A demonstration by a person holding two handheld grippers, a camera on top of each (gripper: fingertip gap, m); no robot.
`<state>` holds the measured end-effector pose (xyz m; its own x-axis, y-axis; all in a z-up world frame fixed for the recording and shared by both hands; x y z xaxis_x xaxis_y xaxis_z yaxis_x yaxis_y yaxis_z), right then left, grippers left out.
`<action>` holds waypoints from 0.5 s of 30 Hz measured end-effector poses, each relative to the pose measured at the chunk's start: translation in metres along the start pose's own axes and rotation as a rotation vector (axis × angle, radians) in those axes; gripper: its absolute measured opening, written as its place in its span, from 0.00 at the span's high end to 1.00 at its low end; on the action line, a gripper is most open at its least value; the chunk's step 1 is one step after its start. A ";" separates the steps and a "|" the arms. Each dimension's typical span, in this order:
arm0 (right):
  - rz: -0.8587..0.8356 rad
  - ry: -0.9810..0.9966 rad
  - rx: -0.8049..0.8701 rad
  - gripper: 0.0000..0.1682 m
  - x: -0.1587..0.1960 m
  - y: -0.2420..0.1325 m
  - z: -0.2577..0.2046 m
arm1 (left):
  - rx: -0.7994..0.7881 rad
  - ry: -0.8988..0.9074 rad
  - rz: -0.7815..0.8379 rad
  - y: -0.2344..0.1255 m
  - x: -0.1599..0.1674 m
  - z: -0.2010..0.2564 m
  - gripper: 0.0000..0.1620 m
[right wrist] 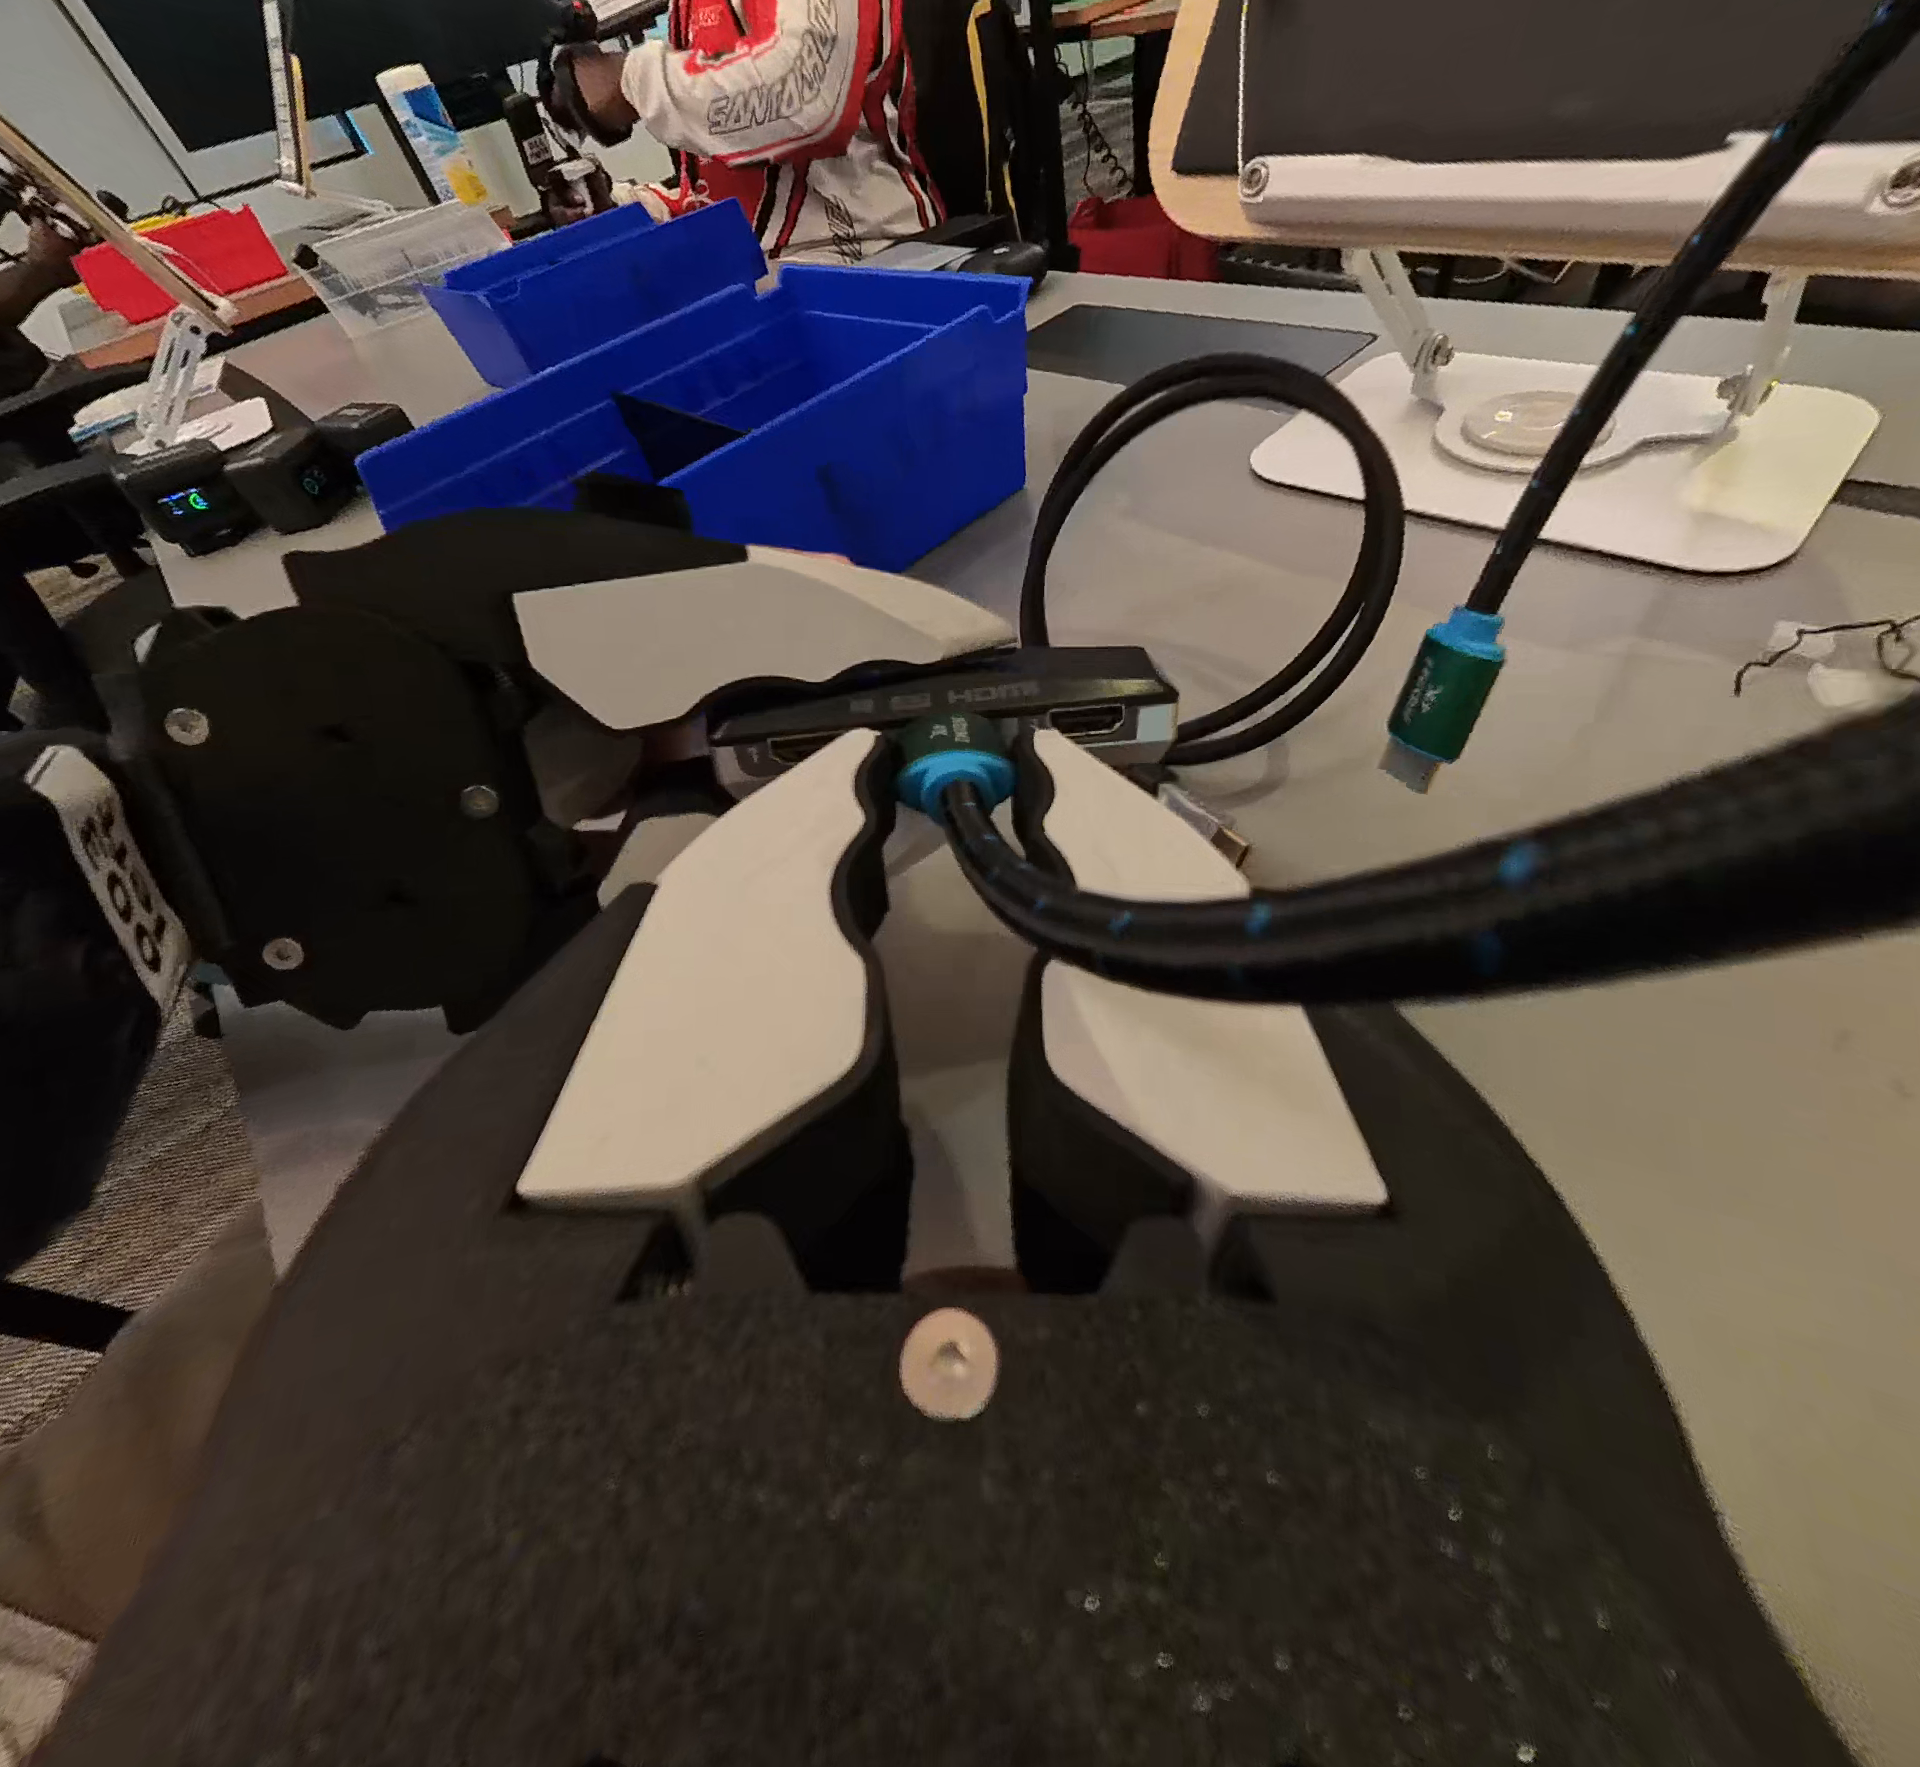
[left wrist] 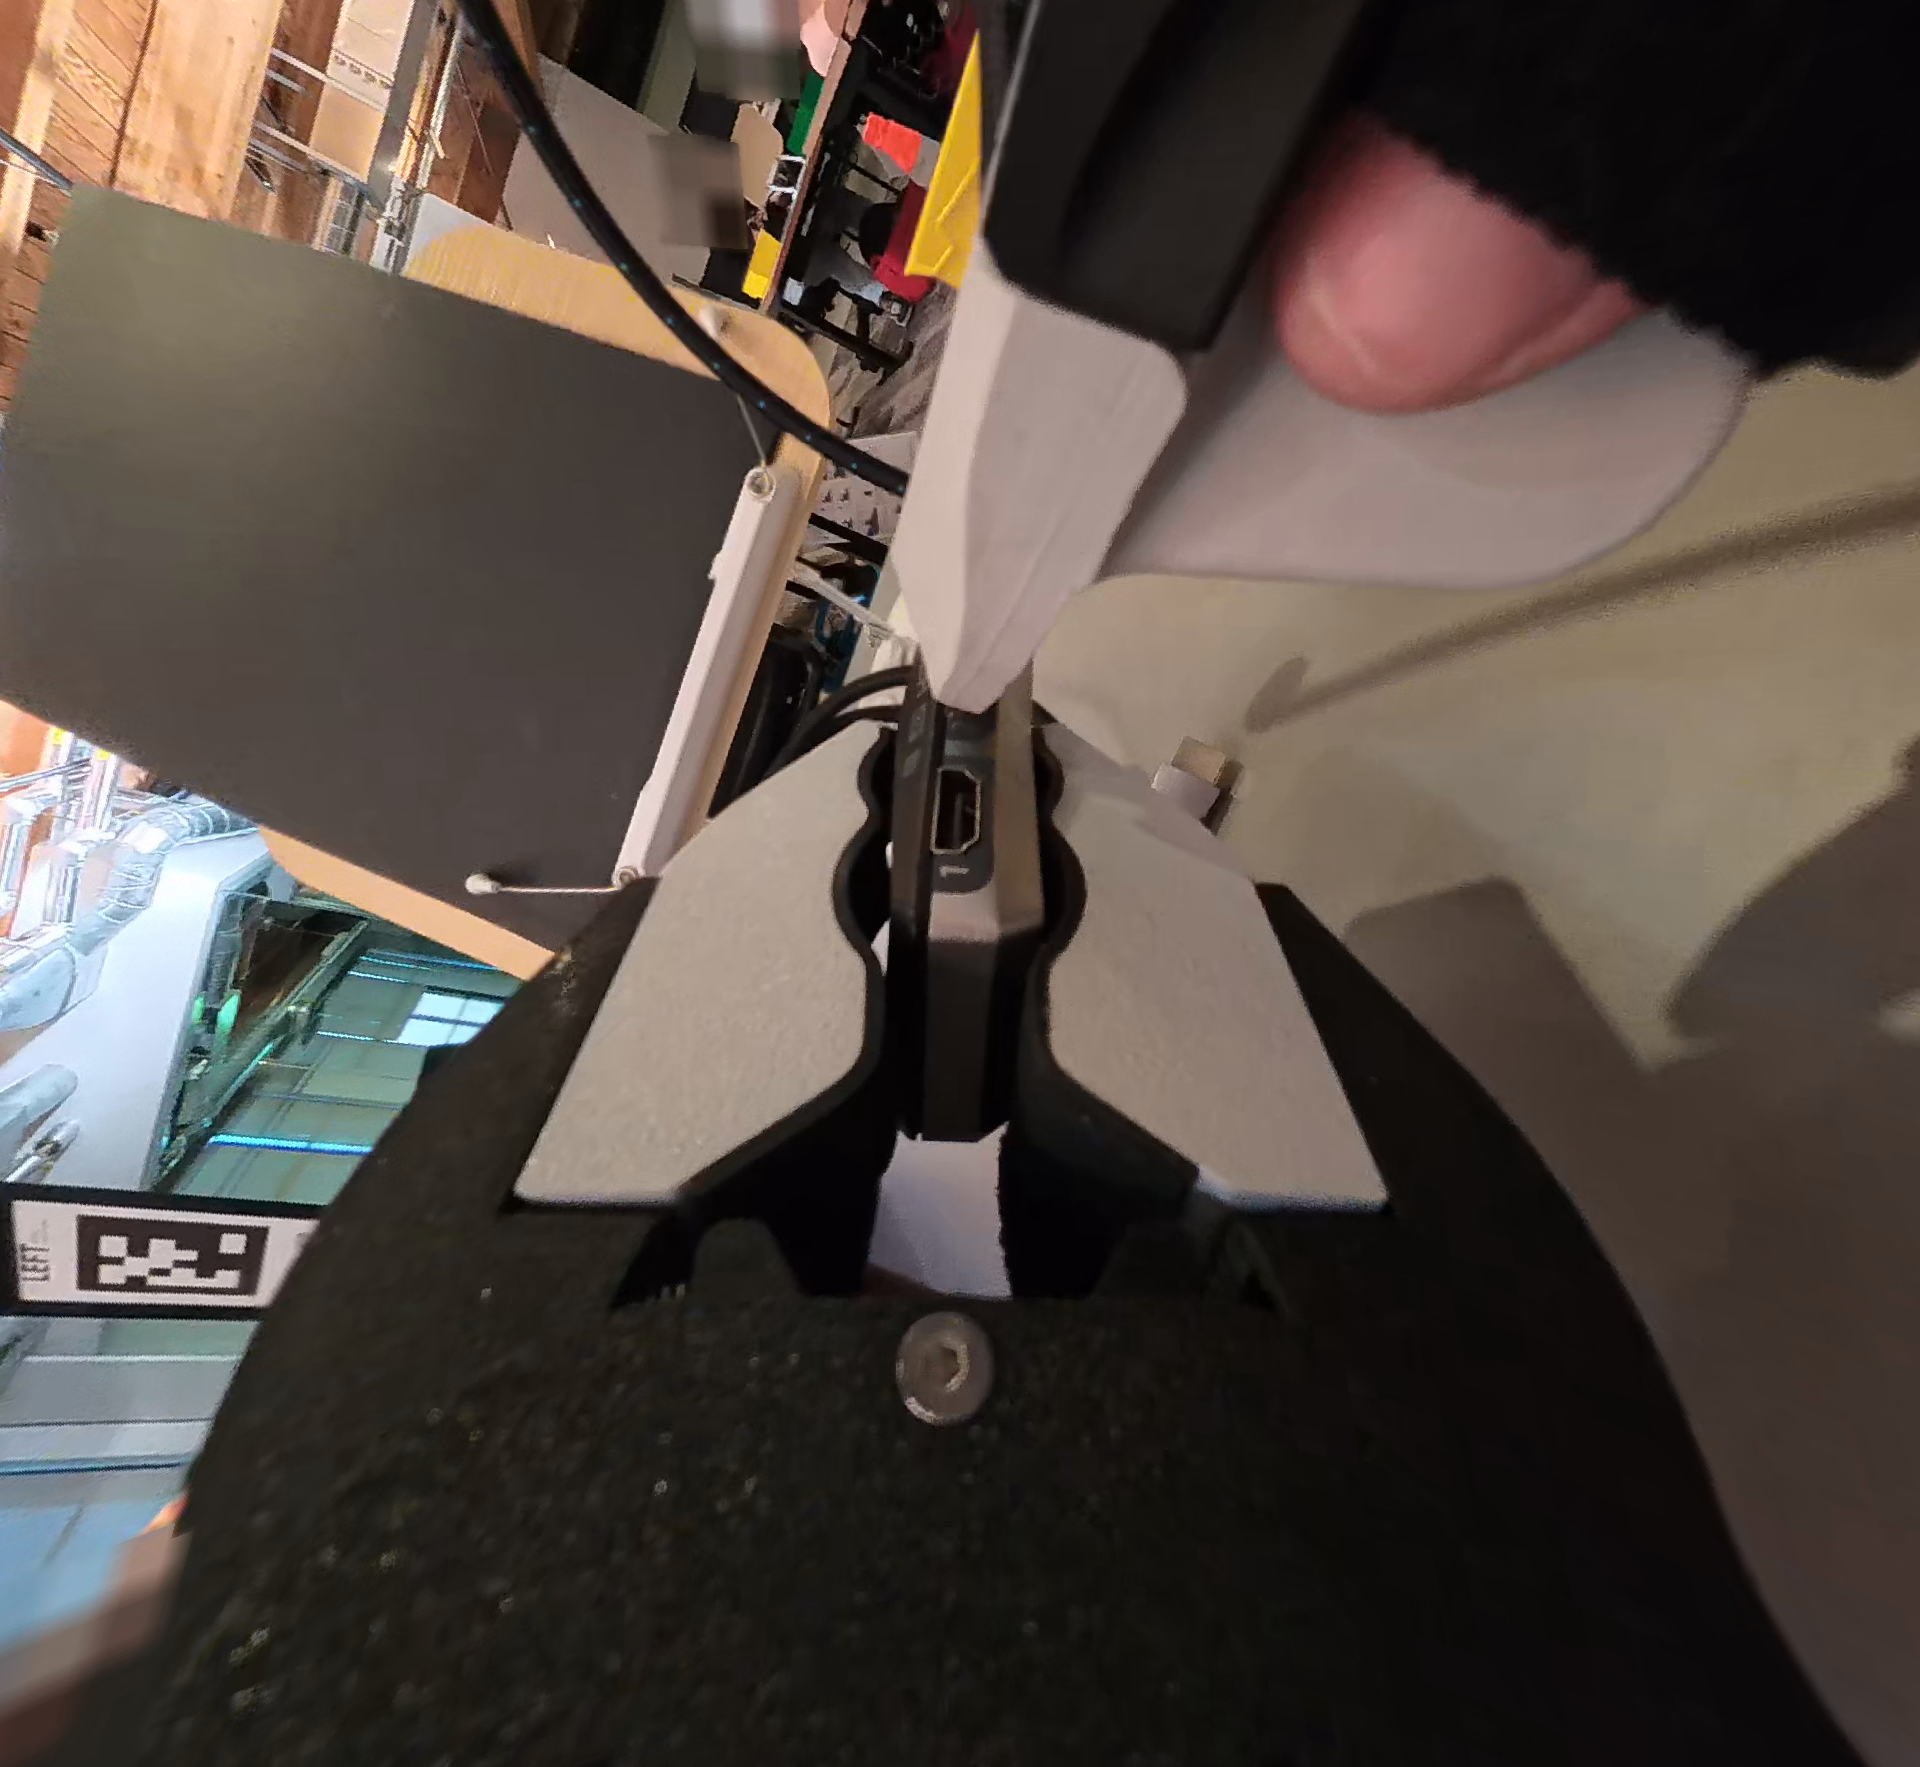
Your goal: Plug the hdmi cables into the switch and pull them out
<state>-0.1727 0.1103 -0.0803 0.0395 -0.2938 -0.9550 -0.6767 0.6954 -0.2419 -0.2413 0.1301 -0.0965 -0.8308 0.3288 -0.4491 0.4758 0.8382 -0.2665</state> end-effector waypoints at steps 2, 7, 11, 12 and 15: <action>-0.003 -0.009 0.008 0.88 0.001 -0.003 0.001 | 0.009 0.002 0.008 0.000 -0.002 0.002 0.85; 0.059 -0.007 0.041 0.88 -0.006 -0.020 0.009 | -0.035 -0.025 -0.218 0.010 0.041 -0.013 0.86; 0.053 -0.018 0.064 0.88 -0.011 -0.041 0.035 | -0.084 -0.066 -0.059 -0.015 0.004 -0.030 0.86; 0.036 -0.029 0.050 0.88 -0.008 -0.037 0.032 | -0.041 -0.049 -0.051 -0.013 -0.010 -0.019 0.86; -0.113 -0.082 -0.013 0.88 0.011 -0.026 0.027 | -0.012 -0.059 -0.051 -0.006 -0.005 -0.005 0.86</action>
<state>-0.1351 0.1067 -0.0887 0.1760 -0.3149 -0.9327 -0.6736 0.6524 -0.3474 -0.2411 0.1259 -0.0888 -0.8355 0.2595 -0.4843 0.4291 0.8587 -0.2802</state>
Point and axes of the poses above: each gripper's, where its closed fingertips meet, y out along the fingers, x out of its underside, z = x × y across the jaws, the point moved 5 cm from there along -y, back along the fingers, and after that the axes turned 5 degrees about x, right-handed, at the moved point
